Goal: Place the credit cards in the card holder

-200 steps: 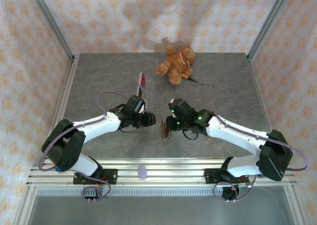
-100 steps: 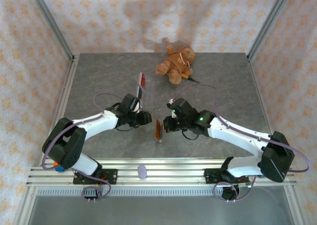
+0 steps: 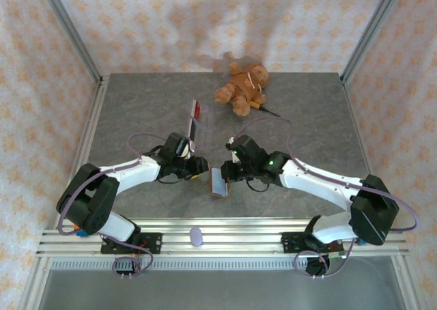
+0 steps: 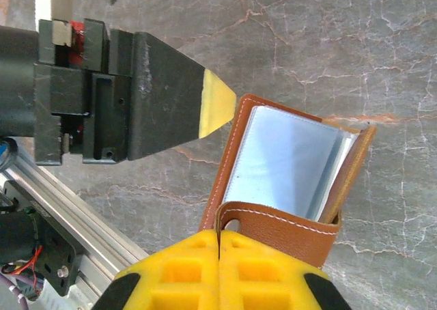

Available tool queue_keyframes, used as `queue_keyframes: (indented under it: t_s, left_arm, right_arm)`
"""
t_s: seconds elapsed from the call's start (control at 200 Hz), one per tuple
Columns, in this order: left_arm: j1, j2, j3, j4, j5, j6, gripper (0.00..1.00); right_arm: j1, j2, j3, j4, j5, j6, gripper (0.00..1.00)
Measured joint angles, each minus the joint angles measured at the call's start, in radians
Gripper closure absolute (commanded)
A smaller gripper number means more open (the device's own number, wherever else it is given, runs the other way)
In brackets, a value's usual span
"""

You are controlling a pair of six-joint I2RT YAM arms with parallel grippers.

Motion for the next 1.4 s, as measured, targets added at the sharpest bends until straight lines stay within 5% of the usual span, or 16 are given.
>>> queue_keyframes:
  t_s: [0.285, 0.451, 0.651, 0.921, 1.402]
  left_arm:
    - [0.002, 0.0, 0.002, -0.002, 0.012, 0.009, 0.57]
    - [0.002, 0.001, 0.008, -0.014, 0.011, 0.02, 0.59]
    - [0.002, 0.012, 0.01, -0.034, 0.004, 0.039, 0.6]
    - [0.005, 0.013, 0.011, -0.047, -0.001, 0.055, 0.59]
    - [0.019, -0.003, 0.0, 0.004, 0.05, 0.06, 0.6]
  right_arm:
    - [0.0, 0.001, -0.011, -0.074, 0.114, -0.016, 1.0]
    - [0.0, 0.022, -0.016, -0.15, 0.213, -0.019, 0.72]
    - [0.0, 0.032, 0.001, -0.241, 0.295, -0.014, 0.56]
    - [0.0, 0.014, 0.042, -0.24, 0.242, -0.005, 0.51]
    - [0.0, 0.109, 0.035, -0.207, 0.263, 0.007, 0.61]
